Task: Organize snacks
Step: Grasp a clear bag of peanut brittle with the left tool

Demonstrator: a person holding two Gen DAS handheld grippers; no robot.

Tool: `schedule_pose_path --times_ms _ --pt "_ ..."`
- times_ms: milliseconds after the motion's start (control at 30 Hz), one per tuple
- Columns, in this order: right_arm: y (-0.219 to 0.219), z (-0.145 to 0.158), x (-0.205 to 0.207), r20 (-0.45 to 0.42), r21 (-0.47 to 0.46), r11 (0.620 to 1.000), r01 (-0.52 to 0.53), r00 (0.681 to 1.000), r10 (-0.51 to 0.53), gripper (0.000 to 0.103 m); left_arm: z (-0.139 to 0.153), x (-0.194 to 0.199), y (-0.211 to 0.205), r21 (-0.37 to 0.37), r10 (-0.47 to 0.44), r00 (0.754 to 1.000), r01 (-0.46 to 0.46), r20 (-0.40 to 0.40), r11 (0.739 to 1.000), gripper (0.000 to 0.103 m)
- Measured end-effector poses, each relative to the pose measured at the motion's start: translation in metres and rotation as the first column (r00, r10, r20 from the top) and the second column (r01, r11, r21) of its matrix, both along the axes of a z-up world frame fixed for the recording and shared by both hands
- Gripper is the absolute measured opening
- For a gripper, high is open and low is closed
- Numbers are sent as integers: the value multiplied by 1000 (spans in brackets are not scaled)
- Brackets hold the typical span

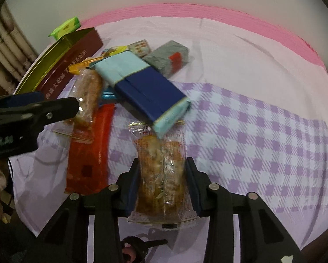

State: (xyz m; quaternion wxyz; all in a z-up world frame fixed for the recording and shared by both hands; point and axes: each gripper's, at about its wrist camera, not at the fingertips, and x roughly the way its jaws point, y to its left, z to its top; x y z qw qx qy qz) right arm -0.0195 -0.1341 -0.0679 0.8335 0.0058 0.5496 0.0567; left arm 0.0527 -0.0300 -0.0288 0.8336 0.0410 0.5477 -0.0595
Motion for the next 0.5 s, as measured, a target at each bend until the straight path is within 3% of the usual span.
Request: schedule_pose_path --times_ms 133,500 --pt "-7 1 0 -2 27 999 18 1000 -18 37 -6 14 -10 35 -14 1000 15 -3 999 83" --pt "-8 1 -2 -10 42 999 20 1000 -20 38 -24 28 -2 22 -23 998 24 -50 999 81"
